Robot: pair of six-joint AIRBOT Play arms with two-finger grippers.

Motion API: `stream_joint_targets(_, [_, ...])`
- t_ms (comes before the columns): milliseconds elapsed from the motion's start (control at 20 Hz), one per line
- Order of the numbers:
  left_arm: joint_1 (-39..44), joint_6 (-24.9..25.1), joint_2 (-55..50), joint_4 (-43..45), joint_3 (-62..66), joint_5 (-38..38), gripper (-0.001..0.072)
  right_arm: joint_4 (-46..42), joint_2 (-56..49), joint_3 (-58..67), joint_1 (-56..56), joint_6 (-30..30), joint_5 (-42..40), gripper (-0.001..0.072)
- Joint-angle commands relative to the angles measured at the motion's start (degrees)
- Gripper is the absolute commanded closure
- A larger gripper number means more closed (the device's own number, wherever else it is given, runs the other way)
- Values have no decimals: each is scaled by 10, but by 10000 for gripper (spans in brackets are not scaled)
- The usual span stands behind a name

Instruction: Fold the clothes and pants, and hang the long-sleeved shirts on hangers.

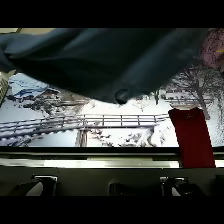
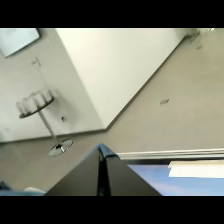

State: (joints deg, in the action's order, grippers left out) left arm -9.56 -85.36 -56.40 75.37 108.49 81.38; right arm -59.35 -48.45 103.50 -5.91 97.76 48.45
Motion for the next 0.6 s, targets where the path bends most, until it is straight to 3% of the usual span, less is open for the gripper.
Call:
stream_joint_targets(0, [-1,-26,75,12,1,60,689,-94,59,14,2,97,37,688])
stream_joint_targets(250, [0,-42,49,-16,-65,4,689,-105,-40,14,2,142,128,687])
stream_joint_targets(400, [0,-40,-11,-68,-171,-68,688,-108,-166,14,2,135,195,687])
stream_joint_targets(550, [9,-40,-96,-99,-284,-163,688,-101,-325,14,0,110,206,687])
